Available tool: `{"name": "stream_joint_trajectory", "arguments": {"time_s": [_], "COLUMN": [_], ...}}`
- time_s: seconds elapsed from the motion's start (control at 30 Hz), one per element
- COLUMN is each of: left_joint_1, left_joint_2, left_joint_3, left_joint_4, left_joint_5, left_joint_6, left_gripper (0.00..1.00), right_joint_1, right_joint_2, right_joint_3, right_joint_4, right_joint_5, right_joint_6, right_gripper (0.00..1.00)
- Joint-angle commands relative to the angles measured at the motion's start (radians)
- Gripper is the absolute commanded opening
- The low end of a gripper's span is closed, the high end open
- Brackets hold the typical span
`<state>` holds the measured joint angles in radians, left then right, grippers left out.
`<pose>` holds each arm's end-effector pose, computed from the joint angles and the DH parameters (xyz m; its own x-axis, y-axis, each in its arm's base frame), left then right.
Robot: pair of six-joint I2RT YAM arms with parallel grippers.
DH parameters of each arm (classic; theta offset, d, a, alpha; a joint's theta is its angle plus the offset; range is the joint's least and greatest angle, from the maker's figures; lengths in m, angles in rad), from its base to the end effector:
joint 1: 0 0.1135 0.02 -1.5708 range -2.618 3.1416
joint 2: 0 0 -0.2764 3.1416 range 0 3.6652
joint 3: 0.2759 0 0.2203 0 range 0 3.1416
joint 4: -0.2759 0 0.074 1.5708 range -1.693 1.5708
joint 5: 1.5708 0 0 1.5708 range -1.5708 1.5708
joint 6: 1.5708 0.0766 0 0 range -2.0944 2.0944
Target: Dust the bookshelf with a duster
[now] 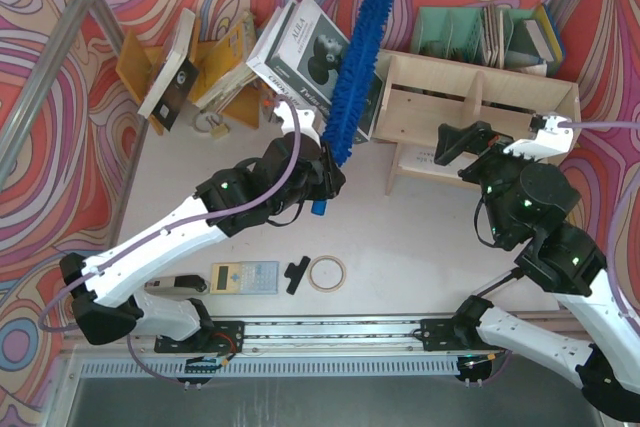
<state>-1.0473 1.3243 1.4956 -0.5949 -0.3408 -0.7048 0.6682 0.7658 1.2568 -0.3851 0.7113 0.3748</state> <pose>0.1644 -0.2336 0.4167 -0.5867 -0.2050 -0.7834 0.3726 0.7906 -0.4860 0.1179 0.0293 0.4719 0.0919 0.4259 -0.9001 0.0071 0.9036 0.4283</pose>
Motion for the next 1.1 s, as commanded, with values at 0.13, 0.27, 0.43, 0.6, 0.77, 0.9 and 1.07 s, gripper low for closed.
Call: {"name": "stream_joint_trajectory", "arguments": {"time_s": [0.13, 0.27, 0.43, 0.6, 0.77, 0.9, 1.07], "left_joint_1": [0.001, 0.001, 0.001, 0.001, 0.001, 0.001, 0.001], "left_joint_2": [0.007, -0.035, -0.068, -0.051, -0.026, -0.002, 0.028], "left_joint_3": [0.035, 0.050, 0.041, 0.013, -0.031, -0.056, -0.055], "left_joint_4": [0.026, 0.015, 0.014, 0.034, 0.061, 0.087, 0.117], "left_joint_5": [-0.021, -0.068, -0.089, -0.055, -0.012, 0.036, 0.097], "left_joint_6": [0.026, 0.072, 0.090, 0.065, 0.015, -0.018, -0.038], "left_gripper": [0.00, 0.00, 0.00, 0.00, 0.00, 0.00, 0.00], "right_joint_1": [0.002, 0.002, 0.001, 0.002, 0.002, 0.002, 0.002], "right_joint_2": [-0.018, -0.019, -0.025, -0.031, -0.027, -0.031, -0.036], "right_joint_3": [-0.013, -0.011, -0.017, -0.031, -0.025, -0.026, -0.035], "right_joint_4": [0.020, 0.021, 0.015, 0.015, 0.015, 0.015, 0.015], "right_joint_5": [0.032, 0.033, 0.032, 0.031, 0.033, 0.037, 0.039], "right_joint_6": [-0.029, -0.031, -0.019, -0.014, -0.018, -0.017, -0.012], "right_gripper": [0.99, 0.99, 0.99, 0.99, 0.99, 0.99, 0.99]}}
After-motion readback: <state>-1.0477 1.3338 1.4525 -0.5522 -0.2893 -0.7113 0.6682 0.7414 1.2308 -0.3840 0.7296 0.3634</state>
